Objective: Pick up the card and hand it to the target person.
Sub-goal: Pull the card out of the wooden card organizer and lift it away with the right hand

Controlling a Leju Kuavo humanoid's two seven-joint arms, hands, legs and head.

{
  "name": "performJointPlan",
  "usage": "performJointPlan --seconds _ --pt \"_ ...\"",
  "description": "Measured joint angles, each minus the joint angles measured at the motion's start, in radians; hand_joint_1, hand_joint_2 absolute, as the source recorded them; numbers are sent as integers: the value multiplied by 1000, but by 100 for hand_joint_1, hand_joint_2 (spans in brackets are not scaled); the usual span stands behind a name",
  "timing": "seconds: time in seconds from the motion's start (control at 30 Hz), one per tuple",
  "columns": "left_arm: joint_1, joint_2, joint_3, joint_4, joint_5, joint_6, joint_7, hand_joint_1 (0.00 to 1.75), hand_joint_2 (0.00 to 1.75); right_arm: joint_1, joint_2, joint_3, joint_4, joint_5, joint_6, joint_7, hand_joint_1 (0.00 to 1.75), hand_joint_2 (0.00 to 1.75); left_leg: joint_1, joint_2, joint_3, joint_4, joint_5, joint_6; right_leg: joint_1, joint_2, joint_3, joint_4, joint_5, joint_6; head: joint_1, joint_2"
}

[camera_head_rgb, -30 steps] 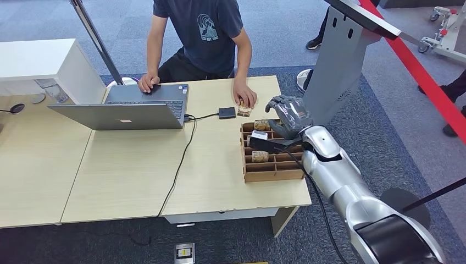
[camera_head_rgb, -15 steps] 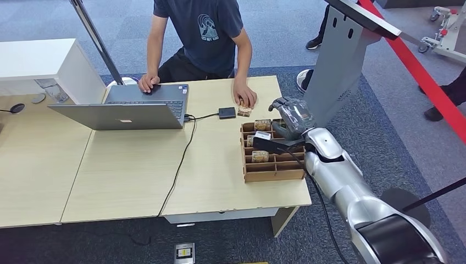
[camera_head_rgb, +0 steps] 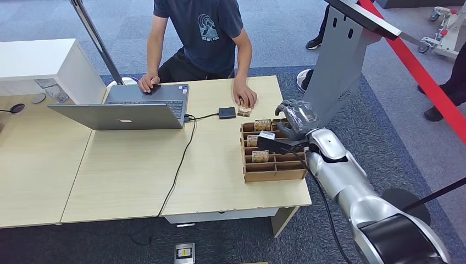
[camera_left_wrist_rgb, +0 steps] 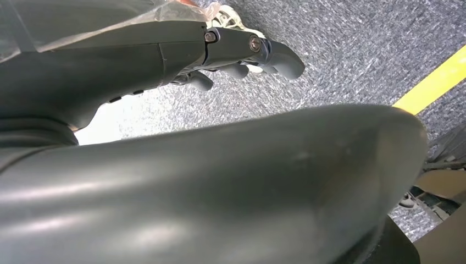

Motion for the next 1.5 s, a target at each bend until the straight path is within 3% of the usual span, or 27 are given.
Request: performJointPlan --seconds 0.7,1.07,1.5 --pt "-1 0 0 0 -2 -5 0 0 0 0 -2 0 18 5 -1 0 89 175 0 0 0 0 0 0 0 0 0 0 0 0 0 0" --pt "-5 0 -1 0 -8 -8 0 0 0 1 0 0 29 17 1 13 79 175 0 0 0 0 0 0 0 0 0 0 0 0 0 0" --pt "-11 -1 -18 0 -10 -11 6 0 0 1 -1 0 48 29 9 33 82 175 0 0 0 0 0 0 0 0 0 0 0 0 0 0"
